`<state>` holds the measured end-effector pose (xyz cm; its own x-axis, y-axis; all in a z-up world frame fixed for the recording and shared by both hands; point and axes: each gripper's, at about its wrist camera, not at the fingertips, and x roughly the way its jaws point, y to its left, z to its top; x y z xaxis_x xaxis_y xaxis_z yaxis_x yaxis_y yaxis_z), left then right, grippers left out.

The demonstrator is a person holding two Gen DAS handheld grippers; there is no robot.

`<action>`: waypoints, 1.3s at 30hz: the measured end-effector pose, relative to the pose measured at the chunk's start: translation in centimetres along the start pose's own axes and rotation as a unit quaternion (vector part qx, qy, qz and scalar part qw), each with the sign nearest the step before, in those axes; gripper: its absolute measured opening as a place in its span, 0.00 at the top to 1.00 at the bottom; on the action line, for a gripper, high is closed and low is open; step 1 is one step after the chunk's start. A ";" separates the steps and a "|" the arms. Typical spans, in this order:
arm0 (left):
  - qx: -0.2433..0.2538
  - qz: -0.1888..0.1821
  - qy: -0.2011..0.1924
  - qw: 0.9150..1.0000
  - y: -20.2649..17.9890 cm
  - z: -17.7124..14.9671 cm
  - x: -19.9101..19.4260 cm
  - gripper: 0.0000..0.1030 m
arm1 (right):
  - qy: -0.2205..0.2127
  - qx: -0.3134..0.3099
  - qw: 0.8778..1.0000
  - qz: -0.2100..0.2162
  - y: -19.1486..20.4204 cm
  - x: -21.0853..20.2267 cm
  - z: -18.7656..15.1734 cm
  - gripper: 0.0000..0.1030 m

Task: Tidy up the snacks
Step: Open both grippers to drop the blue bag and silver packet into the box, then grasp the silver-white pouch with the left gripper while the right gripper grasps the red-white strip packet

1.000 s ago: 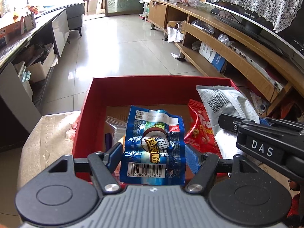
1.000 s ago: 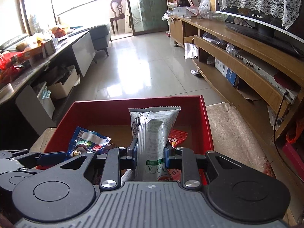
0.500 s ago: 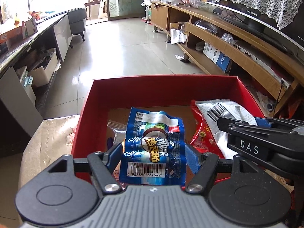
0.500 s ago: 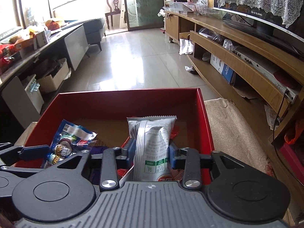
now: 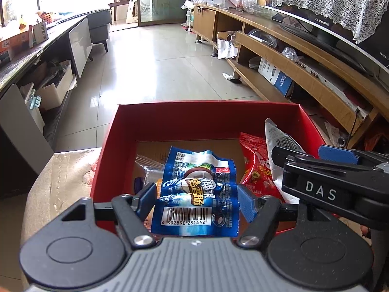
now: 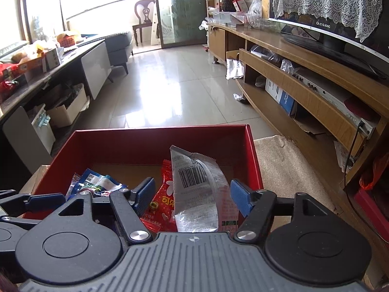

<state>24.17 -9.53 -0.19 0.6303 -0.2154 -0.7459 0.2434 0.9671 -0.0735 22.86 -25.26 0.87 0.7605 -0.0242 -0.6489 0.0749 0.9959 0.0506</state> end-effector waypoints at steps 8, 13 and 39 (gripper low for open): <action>0.006 0.008 -0.021 1.000 -0.5 0.1 -0.6 0.26 | -0.009 0.009 1.000 0.000 -0.5 -0.7 0.0 0.26; 0.000 0.004 -0.022 1.000 -0.6 0.5 -0.7 0.23 | -0.017 0.012 1.000 -0.002 -0.9 -1.1 0.2 0.24; 0.019 0.013 -0.044 0.999 -0.9 0.3 -4.6 0.23 | -0.046 -0.016 0.999 -0.008 0.7 -4.9 0.9 0.23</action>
<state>21.29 -9.48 3.50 0.6981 -0.2030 -0.6866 0.2525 0.9672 -0.0293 19.74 -24.51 4.74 0.8161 -0.0467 -0.5761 0.0683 0.9975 0.0159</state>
